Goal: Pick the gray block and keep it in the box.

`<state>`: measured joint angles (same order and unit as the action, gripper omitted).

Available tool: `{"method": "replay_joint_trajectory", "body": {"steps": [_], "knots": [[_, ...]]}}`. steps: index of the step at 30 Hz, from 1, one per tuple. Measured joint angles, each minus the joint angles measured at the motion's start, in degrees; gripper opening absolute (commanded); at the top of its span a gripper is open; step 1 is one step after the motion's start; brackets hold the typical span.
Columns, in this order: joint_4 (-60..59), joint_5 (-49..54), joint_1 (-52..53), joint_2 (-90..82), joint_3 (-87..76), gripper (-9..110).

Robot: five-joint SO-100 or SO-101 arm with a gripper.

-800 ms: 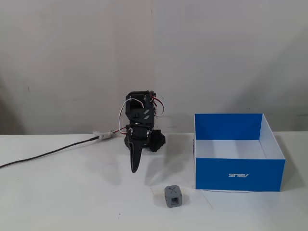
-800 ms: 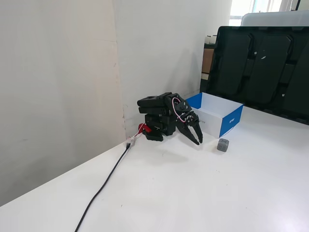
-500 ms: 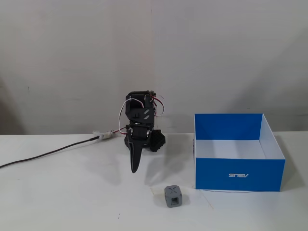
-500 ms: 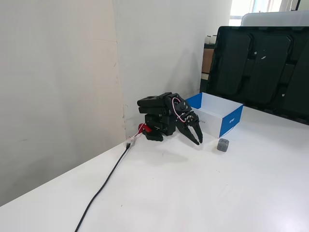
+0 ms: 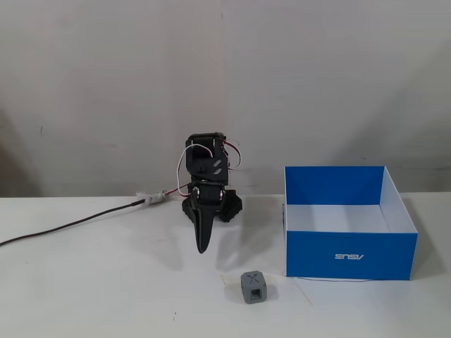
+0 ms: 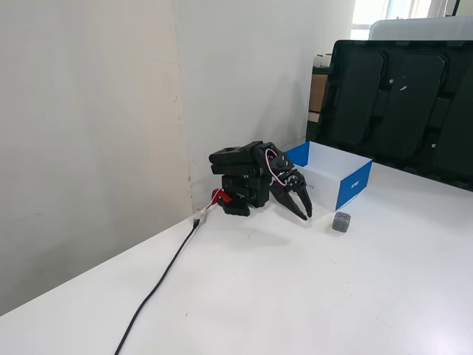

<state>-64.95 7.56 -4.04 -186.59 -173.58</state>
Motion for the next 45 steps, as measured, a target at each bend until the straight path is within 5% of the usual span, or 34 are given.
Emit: {"method": "replay_joint_trajectory", "body": {"steps": [7,12,23,29,45], "knots": [[-1.1,-2.4,-0.8,1.9,6.2,0],[1.0,-8.5,-2.4,33.4,25.0,0],[-2.8,-13.4,-10.0,70.8,46.5,1],[-4.9,-15.8,-14.3,73.4,51.3,44],[-4.0,-19.2,-16.3,105.6,68.3,49]]}}
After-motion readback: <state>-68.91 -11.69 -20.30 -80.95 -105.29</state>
